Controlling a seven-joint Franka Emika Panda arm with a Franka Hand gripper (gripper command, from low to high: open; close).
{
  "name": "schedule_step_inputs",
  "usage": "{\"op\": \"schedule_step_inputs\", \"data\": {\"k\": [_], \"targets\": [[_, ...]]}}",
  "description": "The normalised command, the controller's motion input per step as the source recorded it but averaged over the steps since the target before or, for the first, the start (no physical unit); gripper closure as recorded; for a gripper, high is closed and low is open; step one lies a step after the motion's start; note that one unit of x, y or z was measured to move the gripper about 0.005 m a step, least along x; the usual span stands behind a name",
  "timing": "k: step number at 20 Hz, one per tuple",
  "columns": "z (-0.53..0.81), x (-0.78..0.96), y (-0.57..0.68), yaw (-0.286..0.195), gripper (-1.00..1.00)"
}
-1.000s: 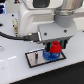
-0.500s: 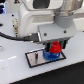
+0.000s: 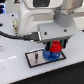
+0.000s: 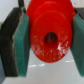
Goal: Insert the blue gear onto the right peg, followed by the red gear
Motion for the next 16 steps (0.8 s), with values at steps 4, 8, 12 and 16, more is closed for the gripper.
{"op": "schedule_step_inputs", "data": {"k": [4, 8, 12, 16], "targets": [[0.17, 0.00, -0.04, 0.000, 1.00], [0.07, 0.03, -0.06, 0.000, 1.00], [-0.09, 0.14, -0.14, 0.000, 1.00], [-0.17, 0.12, -0.12, 0.000, 1.00]]}}
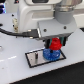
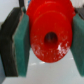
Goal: Insert the blue gear onto the right peg, followed by the red gear
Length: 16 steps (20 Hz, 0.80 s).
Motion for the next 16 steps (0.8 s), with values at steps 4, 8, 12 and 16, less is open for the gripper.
{"op": "schedule_step_inputs", "data": {"k": [4, 8, 12, 16], "targets": [[-0.22, 0.10, -0.09, 0.000, 1.00], [-0.20, 0.12, 0.01, 0.000, 1.00], [0.18, -0.02, 0.00, 0.000, 1.00], [0.26, -0.05, 0.01, 0.000, 1.00]]}}
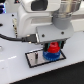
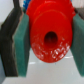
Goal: Insert the blue gear onto the right peg, followed by the red gear
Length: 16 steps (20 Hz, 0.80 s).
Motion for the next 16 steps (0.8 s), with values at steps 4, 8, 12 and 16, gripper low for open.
{"op": "schedule_step_inputs", "data": {"k": [4, 8, 12, 16], "targets": [[-0.15, 0.05, -0.01, 0.000, 1.00], [-0.13, 0.18, -0.08, 0.000, 1.00], [-0.11, 0.29, -0.08, 0.000, 1.00], [-0.19, 0.22, 0.00, 0.000, 1.00]]}}
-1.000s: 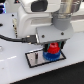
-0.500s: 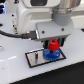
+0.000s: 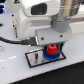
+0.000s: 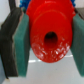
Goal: Insert the blue gear onto the right peg, followed by the red gear
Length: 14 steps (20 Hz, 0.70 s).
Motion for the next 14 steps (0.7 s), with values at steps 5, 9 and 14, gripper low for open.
{"op": "schedule_step_inputs", "data": {"k": [5, 9, 14], "targets": [[-0.12, 0.18, 0.01, 0.000, 1.00], [0.08, 0.06, 0.08, 0.000, -1.00], [0.34, 0.00, 0.13, 0.000, -1.00]]}}
